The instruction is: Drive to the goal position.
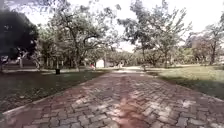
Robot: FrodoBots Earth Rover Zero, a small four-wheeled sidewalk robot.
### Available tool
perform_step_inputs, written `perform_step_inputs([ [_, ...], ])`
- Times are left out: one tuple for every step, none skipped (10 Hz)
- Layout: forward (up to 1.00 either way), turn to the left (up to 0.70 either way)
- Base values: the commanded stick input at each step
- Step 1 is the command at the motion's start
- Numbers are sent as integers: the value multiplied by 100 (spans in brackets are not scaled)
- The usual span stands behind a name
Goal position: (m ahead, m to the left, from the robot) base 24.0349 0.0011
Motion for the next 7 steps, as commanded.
perform_step_inputs([
  [70, 0],
  [70, 0],
  [70, 0],
  [70, 0],
  [70, 0],
  [70, 0],
  [70, 0],
])
